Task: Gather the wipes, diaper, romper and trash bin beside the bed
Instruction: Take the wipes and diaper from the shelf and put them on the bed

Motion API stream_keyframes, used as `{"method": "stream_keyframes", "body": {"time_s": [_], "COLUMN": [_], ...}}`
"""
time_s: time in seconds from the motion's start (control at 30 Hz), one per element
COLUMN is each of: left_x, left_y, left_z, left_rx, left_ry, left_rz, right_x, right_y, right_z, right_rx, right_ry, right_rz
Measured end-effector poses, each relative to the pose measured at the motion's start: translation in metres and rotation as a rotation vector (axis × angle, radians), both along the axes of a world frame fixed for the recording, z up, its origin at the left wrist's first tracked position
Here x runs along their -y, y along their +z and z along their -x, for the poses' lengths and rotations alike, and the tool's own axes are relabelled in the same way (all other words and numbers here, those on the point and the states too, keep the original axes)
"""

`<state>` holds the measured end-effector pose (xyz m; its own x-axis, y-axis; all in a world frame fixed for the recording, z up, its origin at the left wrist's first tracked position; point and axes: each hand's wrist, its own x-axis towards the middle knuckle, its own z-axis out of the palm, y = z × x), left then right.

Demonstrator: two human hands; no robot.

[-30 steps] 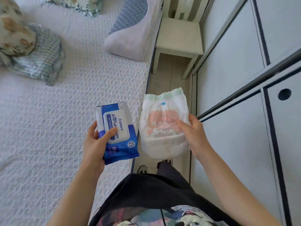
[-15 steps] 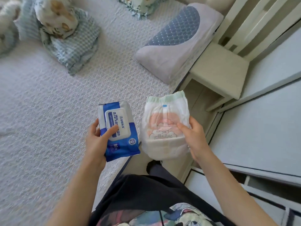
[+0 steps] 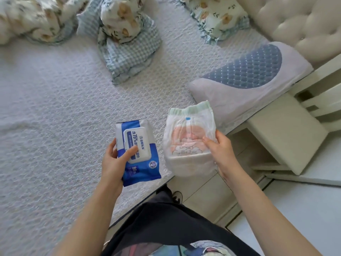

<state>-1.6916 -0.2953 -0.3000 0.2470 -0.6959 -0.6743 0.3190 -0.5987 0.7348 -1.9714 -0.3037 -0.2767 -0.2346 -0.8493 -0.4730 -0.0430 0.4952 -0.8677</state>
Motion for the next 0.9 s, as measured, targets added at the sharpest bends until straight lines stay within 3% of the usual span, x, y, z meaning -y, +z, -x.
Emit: {"method": "stream_keyframes", "body": {"time_s": [0.47, 0.9], "left_x": [0.109, 0.216], "left_y": [-0.037, -0.165], "left_z": [-0.007, -0.01], "left_rx": [-0.006, 0.082], "left_ry": [0.25, 0.403], "left_rz": [-0.031, -0.172], "right_x": [0.17, 0.332], "right_y": [-0.029, -0.141], "right_z": [-0.021, -0.048], "right_rx": [0.033, -0.082], "right_ry": [0.226, 0.516], "right_rz": [-0.042, -0.127]}}
